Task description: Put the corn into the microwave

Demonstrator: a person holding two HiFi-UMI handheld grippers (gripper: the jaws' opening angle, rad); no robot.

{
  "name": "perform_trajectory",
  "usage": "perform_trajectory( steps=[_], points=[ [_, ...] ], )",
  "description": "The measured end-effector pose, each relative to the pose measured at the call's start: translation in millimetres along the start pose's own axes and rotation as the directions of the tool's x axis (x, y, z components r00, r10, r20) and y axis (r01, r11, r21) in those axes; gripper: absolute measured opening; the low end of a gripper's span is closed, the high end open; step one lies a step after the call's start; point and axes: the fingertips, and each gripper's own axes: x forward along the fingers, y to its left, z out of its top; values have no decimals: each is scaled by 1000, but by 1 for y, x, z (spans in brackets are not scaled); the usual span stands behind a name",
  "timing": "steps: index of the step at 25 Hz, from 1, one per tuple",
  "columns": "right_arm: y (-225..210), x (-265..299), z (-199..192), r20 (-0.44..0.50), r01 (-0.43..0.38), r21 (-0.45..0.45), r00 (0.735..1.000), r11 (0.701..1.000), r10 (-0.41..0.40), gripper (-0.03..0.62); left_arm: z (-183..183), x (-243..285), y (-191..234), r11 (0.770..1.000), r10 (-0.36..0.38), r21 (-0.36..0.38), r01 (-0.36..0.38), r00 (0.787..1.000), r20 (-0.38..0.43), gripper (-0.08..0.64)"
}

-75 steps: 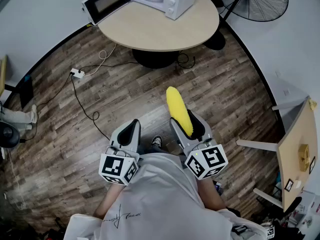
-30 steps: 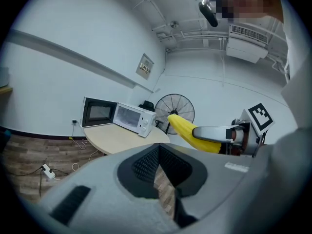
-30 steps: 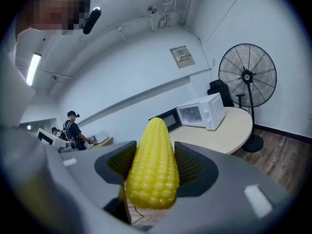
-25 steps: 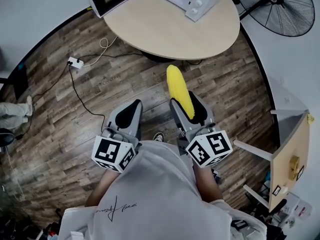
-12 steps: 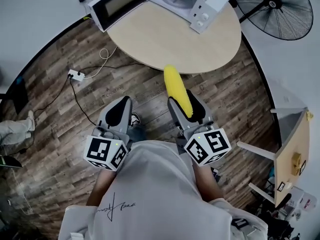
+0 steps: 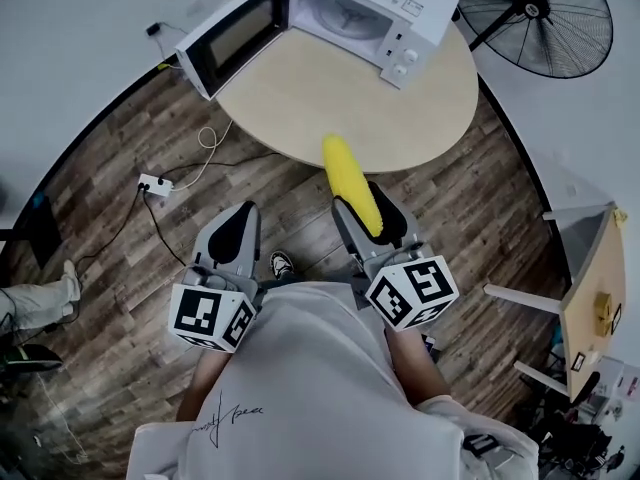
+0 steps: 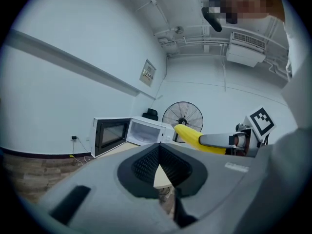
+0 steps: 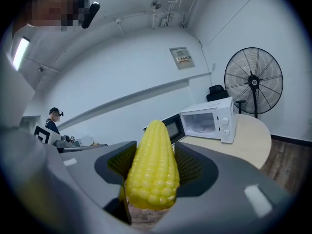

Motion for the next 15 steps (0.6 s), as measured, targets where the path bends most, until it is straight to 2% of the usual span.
perform_trajectory(
  steps=[6, 15],
  points=[
    [1, 21, 11, 16, 42, -4, 999, 999, -42, 258, 18, 10, 26, 1000, -19, 17, 19, 1000, 7, -12],
    [-27, 49, 20, 35, 102, 9, 994, 995, -102, 258, 17, 42, 43, 999, -34, 8, 34, 999, -21, -12]
  ],
)
